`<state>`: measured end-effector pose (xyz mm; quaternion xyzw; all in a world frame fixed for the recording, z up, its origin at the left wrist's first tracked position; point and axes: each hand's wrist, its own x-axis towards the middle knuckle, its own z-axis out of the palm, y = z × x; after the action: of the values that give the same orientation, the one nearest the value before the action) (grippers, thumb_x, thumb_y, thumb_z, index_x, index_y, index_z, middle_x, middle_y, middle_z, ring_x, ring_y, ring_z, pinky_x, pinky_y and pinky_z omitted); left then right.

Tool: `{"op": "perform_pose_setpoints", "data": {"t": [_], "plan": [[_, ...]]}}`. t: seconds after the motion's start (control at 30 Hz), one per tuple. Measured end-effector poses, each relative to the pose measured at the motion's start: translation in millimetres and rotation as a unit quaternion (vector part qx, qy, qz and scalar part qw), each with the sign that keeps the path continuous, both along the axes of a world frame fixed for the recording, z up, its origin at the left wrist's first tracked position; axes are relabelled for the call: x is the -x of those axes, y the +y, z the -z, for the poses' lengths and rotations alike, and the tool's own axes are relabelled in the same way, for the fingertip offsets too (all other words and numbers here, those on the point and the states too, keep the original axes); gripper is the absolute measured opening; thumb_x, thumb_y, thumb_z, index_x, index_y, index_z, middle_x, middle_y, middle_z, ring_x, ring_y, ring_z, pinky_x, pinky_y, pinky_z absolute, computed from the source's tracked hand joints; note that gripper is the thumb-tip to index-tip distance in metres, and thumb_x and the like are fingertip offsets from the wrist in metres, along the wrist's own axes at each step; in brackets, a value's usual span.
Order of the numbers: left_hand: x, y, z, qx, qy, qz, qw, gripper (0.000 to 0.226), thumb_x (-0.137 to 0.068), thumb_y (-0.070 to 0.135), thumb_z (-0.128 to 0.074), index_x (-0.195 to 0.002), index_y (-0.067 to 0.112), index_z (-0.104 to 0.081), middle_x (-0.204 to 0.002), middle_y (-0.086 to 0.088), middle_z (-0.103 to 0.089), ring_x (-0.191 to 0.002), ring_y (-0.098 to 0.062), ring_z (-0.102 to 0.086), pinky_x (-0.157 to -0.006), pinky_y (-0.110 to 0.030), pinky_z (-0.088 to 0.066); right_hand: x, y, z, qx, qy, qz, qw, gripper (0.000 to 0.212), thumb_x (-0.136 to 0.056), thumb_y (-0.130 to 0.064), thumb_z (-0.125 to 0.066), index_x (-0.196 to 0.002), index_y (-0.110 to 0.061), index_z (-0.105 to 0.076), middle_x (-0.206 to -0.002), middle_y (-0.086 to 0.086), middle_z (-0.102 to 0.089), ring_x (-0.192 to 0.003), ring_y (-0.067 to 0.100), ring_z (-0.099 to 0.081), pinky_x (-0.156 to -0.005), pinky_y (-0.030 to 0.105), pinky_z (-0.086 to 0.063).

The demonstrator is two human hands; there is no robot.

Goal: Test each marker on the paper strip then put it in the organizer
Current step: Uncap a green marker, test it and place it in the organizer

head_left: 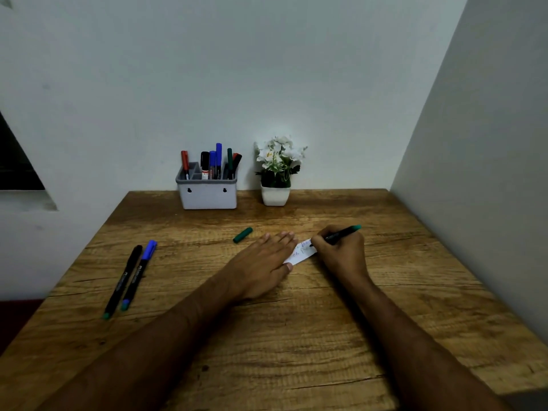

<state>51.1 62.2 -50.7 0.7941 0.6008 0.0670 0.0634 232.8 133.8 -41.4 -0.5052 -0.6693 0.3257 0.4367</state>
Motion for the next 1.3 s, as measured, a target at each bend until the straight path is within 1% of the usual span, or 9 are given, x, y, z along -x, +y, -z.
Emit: {"op": "perform_pose_setpoints", "data": {"t": [0.3,0.4,0.6,0.77,0.9,0.97,1.03,1.13,1.3], "plan": [[-0.5,-2.5,-3.0,-0.005,-0.016,-0.007,1.000,0.060,-0.107,0.041,-0.026,-0.160,0.022,-0.002,-0.167,0.006,0.001,-0.152,-0.004,0.005,-0.123,-0.025,0.006,0.4,2.8,-2.4,0.016,-0.002,0.020,1.000,0.009,-0.082,-0.012,-0.073,-0.073,-0.012,-0.076,-0.073,-0.002,-0.075,-0.071,0.006,-0.070,-0.056,0.017,-0.049],[-2.1,-4.1,-6.5,-0.007,-0.039,-0.016,0.999,0.061,-0.107,0.040,-0.031,-0.160,0.023,-0.006,-0.167,0.006,-0.004,-0.152,-0.004,0.001,-0.121,-0.023,0.005,-4.3,4.3,-6.5,0.045,0.052,0.034,0.997,0.010,-0.083,-0.013,-0.072,-0.074,-0.012,-0.078,-0.070,-0.001,-0.075,-0.067,0.008,-0.070,-0.052,0.014,-0.046],[-3.3,-5.1,-15.4,0.000,-0.070,-0.032,0.997,0.060,-0.106,0.044,-0.034,-0.159,0.026,-0.014,-0.166,0.007,-0.012,-0.151,-0.006,-0.007,-0.113,-0.017,0.003,-17.3,3.6,-23.4,0.092,0.171,0.024,0.981,0.005,-0.084,-0.004,-0.072,-0.083,-0.004,-0.076,-0.078,0.012,-0.077,-0.071,0.022,-0.073,-0.066,0.035,-0.060],[-1.3,-6.6,-23.9,0.000,-0.115,-0.061,0.992,0.056,-0.104,0.047,-0.038,-0.156,0.025,-0.031,-0.161,0.006,-0.031,-0.147,-0.010,-0.026,-0.116,-0.025,-0.019,-23.8,2.7,-38.2,0.065,0.203,0.010,0.977,0.011,-0.086,-0.006,-0.079,-0.079,-0.005,-0.071,-0.070,0.013,-0.072,-0.054,0.018,-0.063,-0.050,0.032,-0.054],[2.6,-7.8,-37.9,-0.067,-0.137,-0.098,0.984,0.048,-0.105,0.037,-0.041,-0.150,0.019,-0.042,-0.155,0.005,-0.042,-0.141,-0.012,-0.037,-0.108,-0.020,-0.024,-26.0,3.5,-41.3,0.057,0.236,-0.012,0.970,0.008,-0.088,-0.008,-0.077,-0.080,-0.005,-0.074,-0.070,0.011,-0.069,-0.061,0.021,-0.063,-0.055,0.033,-0.055],[7.4,-5.5,-44.1,-0.112,-0.124,-0.123,0.978,0.042,-0.102,0.027,-0.048,-0.141,0.015,-0.053,-0.142,0.000,-0.056,-0.127,-0.017,-0.052,-0.103,-0.023,-0.035,-26.8,2.8,-43.2,0.070,0.283,-0.029,0.956,0.010,-0.091,-0.009,-0.073,-0.086,-0.001,-0.076,-0.076,0.018,-0.071,-0.064,0.024,-0.064,-0.057,0.034,-0.056],[13.5,-0.6,-47.0,-0.145,-0.109,-0.171,0.968,0.030,-0.094,0.017,-0.052,-0.121,0.013,-0.064,-0.115,-0.005,-0.069,-0.098,-0.019,-0.064,-0.085,-0.034,-0.054,-26.8,2.6,-45.5,0.080,0.305,-0.050,0.948,0.014,-0.094,-0.009,-0.068,-0.093,0.001,-0.077,-0.084,0.023,-0.074,-0.066,0.026,-0.066,-0.060,0.035,-0.058],[20.7,5.0,-51.6,-0.127,-0.068,-0.249,0.958,0.013,-0.091,0.011,-0.056,-0.079,0.015,-0.058,-0.088,-0.007,-0.065,-0.081,-0.022,-0.064,-0.070,-0.037,-0.056,-24.9,3.4,-47.1,0.089,0.322,-0.077,0.939,0.019,-0.096,-0.007,-0.061,-0.101,0.001,-0.077,-0.088,0.025,-0.076,-0.067,0.029,-0.067,-0.064,0.035,-0.058],[24.9,10.9,-47.9,-0.105,-0.032,-0.256,0.960,0.010,-0.093,0.012,-0.060,-0.084,0.012,-0.064,-0.092,-0.008,-0.067,-0.085,-0.022,-0.064,-0.070,-0.032,-0.055,-20.5,4.2,-41.1,0.058,0.317,-0.090,0.942,0.014,-0.096,-0.003,-0.063,-0.104,0.005,-0.073,-0.091,0.028,-0.076,-0.073,0.036,-0.073,-0.069,0.039,-0.062]]}}
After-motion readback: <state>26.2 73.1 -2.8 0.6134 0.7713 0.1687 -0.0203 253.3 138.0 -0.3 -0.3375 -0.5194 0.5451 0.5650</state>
